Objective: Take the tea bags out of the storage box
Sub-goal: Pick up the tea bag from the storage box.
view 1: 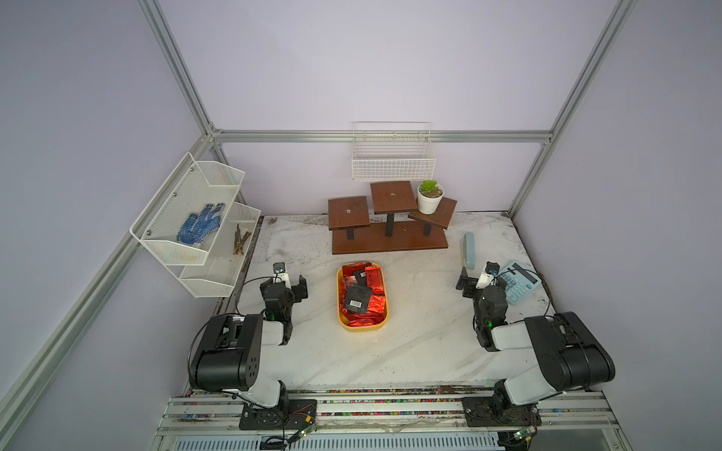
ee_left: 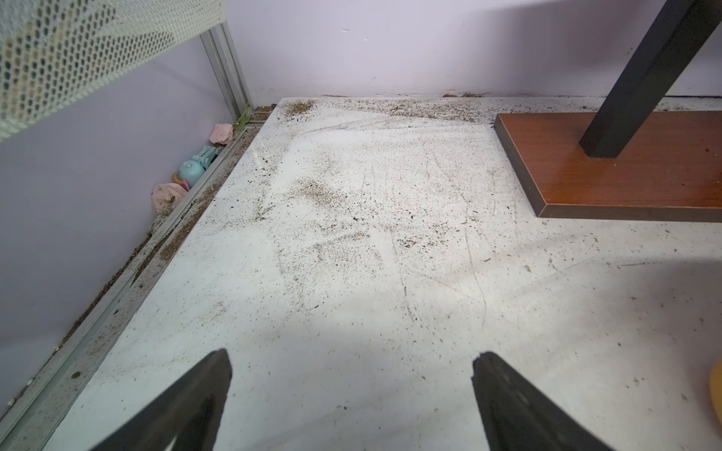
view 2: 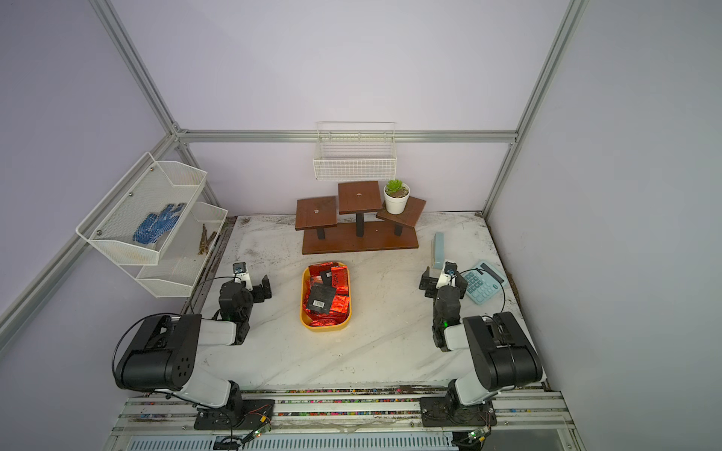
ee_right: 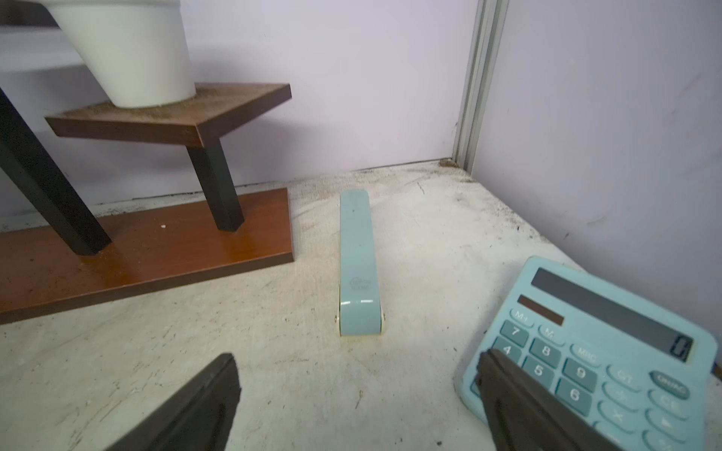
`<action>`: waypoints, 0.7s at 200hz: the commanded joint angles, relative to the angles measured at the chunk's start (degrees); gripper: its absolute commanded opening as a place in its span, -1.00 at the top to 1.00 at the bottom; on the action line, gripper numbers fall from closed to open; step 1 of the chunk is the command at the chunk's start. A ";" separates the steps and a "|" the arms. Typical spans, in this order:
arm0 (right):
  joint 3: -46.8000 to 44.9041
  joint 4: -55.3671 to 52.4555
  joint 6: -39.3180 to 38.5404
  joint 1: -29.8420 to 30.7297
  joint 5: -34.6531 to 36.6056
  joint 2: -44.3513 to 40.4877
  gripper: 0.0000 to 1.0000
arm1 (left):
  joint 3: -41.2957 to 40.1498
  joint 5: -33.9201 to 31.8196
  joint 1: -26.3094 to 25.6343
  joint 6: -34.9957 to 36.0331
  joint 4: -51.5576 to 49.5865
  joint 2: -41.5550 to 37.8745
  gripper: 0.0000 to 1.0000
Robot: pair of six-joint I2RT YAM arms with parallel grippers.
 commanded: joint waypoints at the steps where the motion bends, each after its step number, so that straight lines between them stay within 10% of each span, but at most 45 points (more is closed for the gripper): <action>1: 3.90 -12.90 5.16 0.33 0.49 -11.34 -0.99 | 9.88 -5.79 -1.25 -3.88 -17.72 -8.36 -1.00; 46: 13.38 -36.64 28.08 0.17 -5.87 -24.01 -0.99 | 20.91 -1.54 -1.43 -21.11 -44.02 -16.59 -1.00; 93: 23.57 -46.57 33.92 1.14 -34.07 -21.31 -0.36 | 24.12 23.93 -2.82 -35.15 -56.19 -22.31 -0.66; 140: 31.13 -53.13 38.75 12.10 -39.40 -12.17 0.10 | 26.97 29.86 -9.83 -35.73 -67.19 -23.48 -0.57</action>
